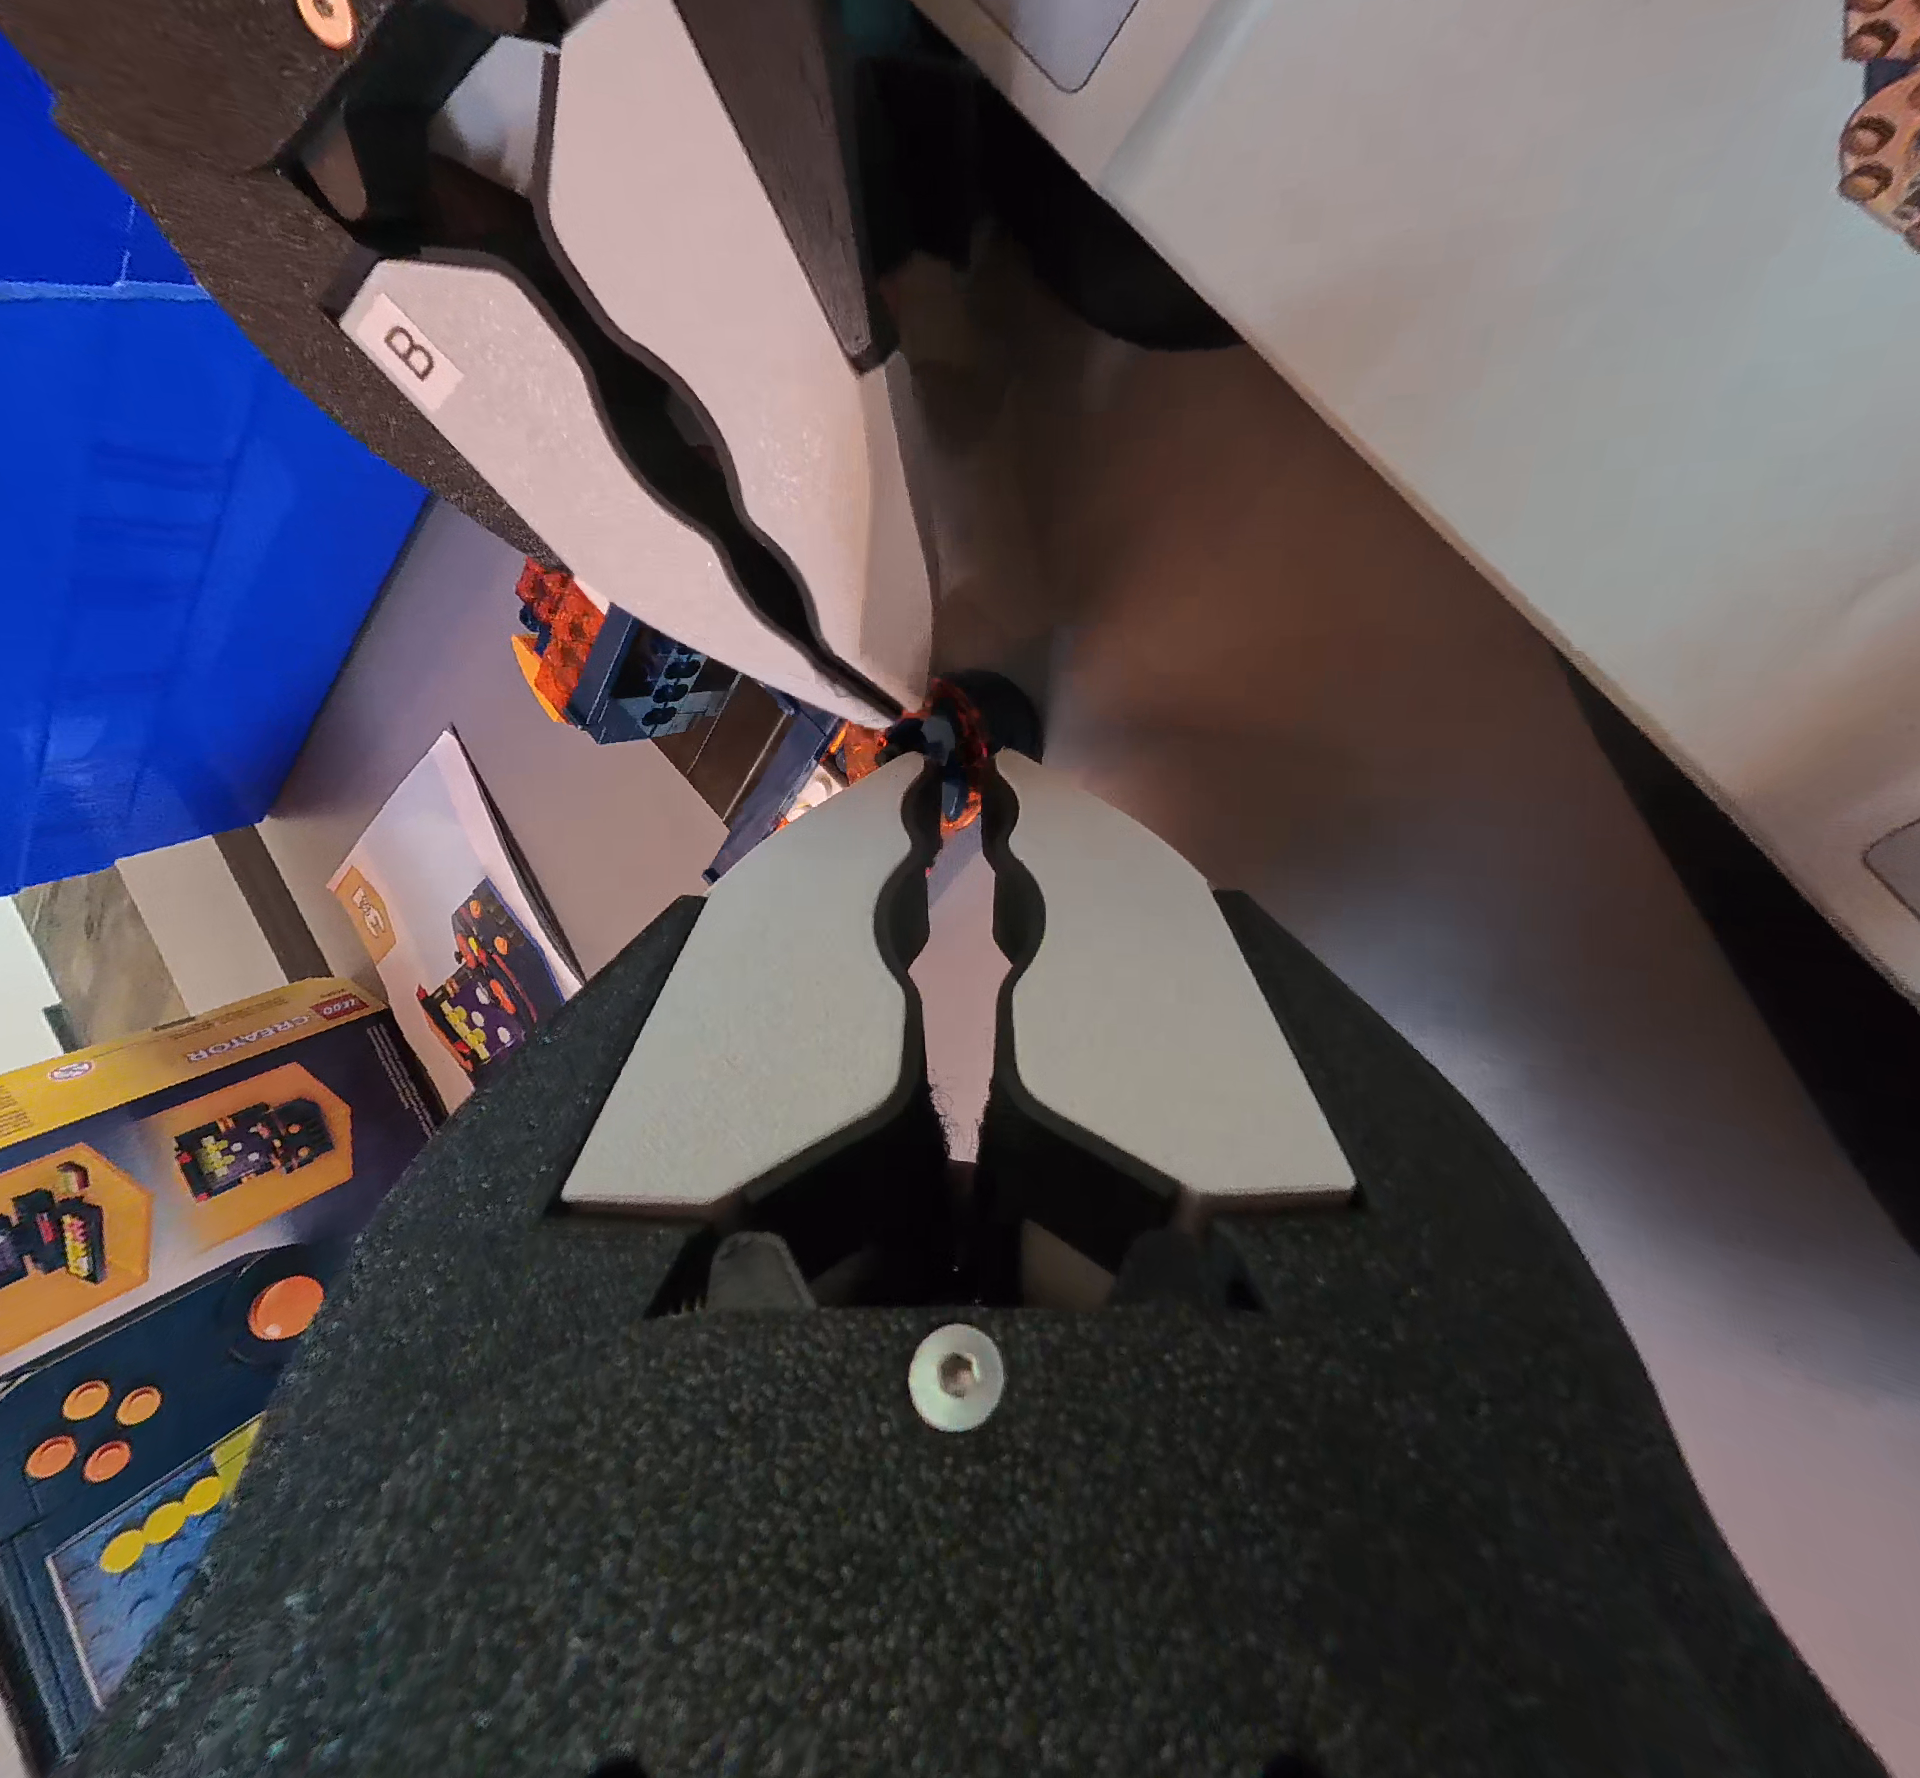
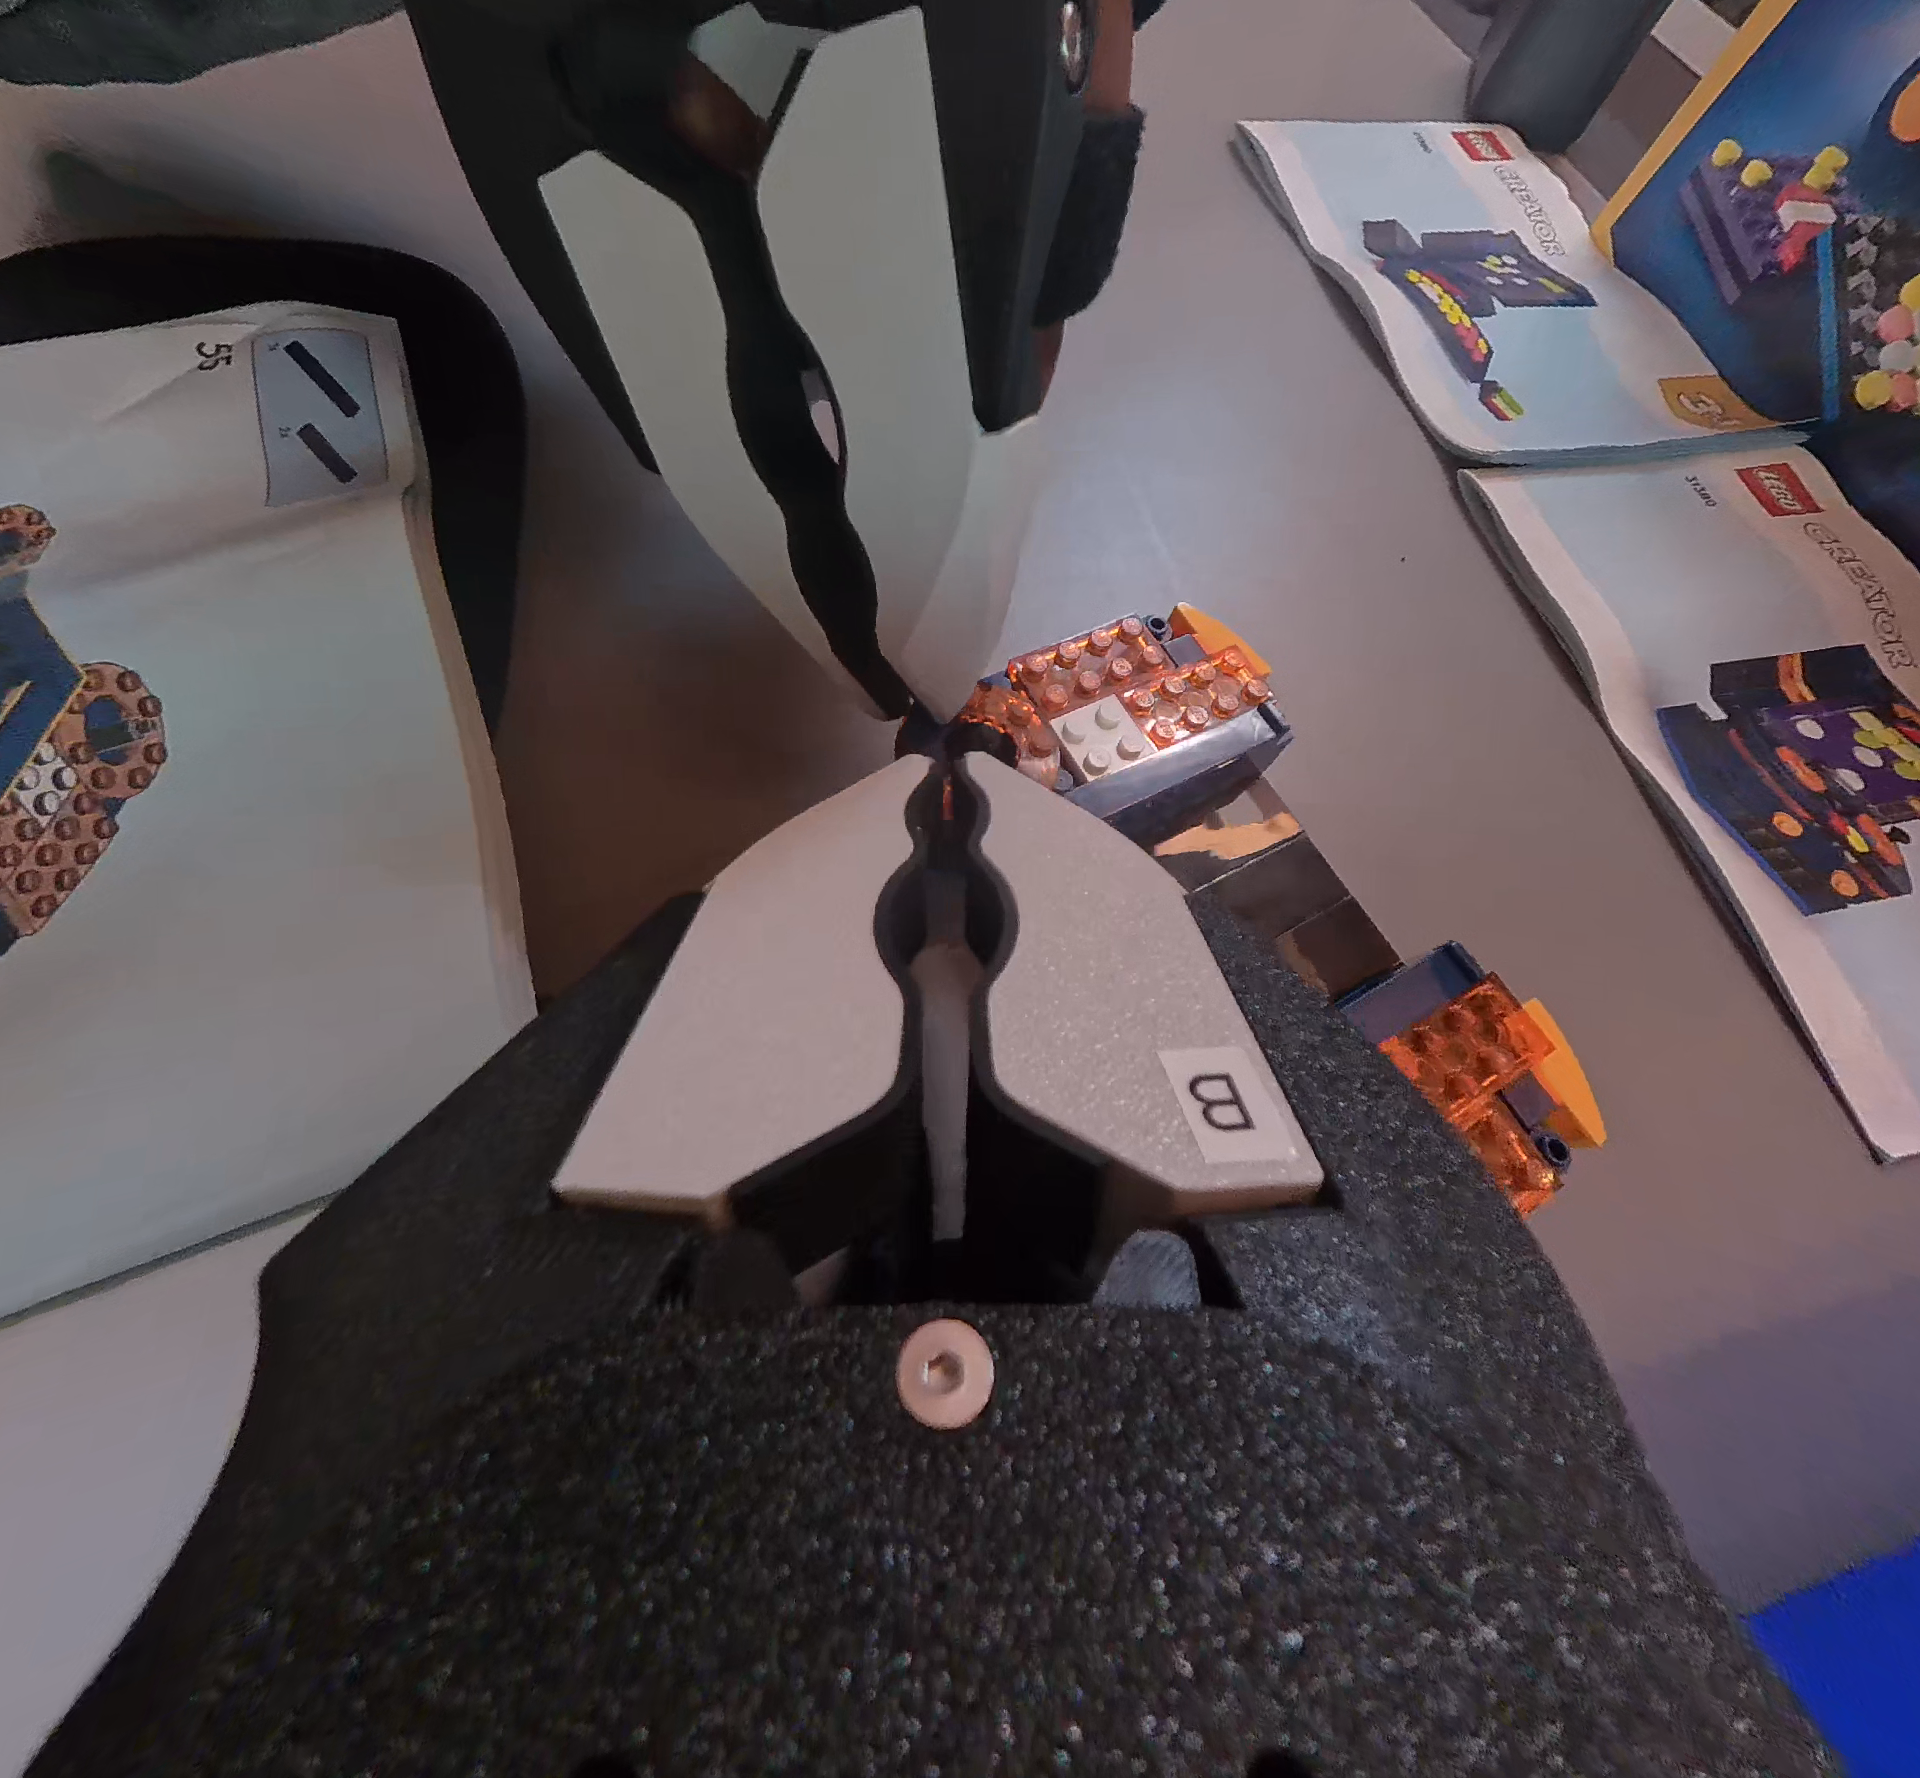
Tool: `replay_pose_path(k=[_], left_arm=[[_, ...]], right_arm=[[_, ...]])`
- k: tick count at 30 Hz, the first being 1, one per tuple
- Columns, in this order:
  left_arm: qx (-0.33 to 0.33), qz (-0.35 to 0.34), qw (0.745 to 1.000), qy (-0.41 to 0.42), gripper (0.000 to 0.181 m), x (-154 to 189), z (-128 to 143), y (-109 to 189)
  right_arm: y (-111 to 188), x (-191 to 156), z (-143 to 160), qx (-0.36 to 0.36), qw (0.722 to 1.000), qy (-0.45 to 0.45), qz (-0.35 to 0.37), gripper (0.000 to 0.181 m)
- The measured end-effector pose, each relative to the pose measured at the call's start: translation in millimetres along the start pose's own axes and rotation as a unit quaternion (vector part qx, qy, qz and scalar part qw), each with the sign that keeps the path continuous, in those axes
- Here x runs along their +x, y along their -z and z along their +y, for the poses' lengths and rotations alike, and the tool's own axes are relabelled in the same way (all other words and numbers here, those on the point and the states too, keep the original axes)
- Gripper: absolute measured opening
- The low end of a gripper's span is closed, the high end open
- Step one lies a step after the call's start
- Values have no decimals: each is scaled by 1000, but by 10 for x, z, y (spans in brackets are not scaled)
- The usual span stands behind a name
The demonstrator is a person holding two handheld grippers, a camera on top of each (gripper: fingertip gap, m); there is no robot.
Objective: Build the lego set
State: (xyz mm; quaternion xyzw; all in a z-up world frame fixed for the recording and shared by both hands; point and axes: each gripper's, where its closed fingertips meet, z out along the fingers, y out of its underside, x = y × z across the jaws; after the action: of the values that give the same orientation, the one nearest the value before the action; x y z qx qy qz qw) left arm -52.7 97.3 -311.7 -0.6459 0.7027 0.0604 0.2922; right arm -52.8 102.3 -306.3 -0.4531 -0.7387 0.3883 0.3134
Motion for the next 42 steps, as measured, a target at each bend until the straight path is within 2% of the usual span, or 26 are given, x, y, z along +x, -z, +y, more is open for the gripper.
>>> replay_pose_path(k=[3, 14, 19, 22, 25, 28, 33, 37, 42], left_arm=[[-9, -1, 1000, 2, 7, -8, -2, 1], [-12, -4, 1000, 23, 9, -6, -11, 24], [28, -36, 995, 84, 19, -61, -34, 186], [74, -56, 984, 155, 24, -65, -15, 248], [128, -73, 965, 217, 23, -68, 2, 244], [167, -91, 955, 226, 13, -85, -53, 202], [150, -87, 960, 219, 11, -47, -32, 130], [135, -81, 959, 234, 18, -15, 62, 98], [137, -68, 960, 232, 15, 29, 39, 57]], right_arm=[[15, -15, 20, -3, 1000, -6, -11, 10], [69, -12, -15, 8, 1000, 16, -5, 6], [543, 241, -246, 73, 997, -5, 38, 9], [740, 225, -265, 81, 996, -38, 8, 10], [602, 74, -210, 47, 998, -23, -27, 12], [336, -53, -158, -2, 999, 28, -46, 11], [90, -52, -103, -23, 996, 64, -53, 4], [49, -61, -109, -4, 997, 59, -53, 8], [-11, -63, -33, -19, 996, 69, -47, 7]])
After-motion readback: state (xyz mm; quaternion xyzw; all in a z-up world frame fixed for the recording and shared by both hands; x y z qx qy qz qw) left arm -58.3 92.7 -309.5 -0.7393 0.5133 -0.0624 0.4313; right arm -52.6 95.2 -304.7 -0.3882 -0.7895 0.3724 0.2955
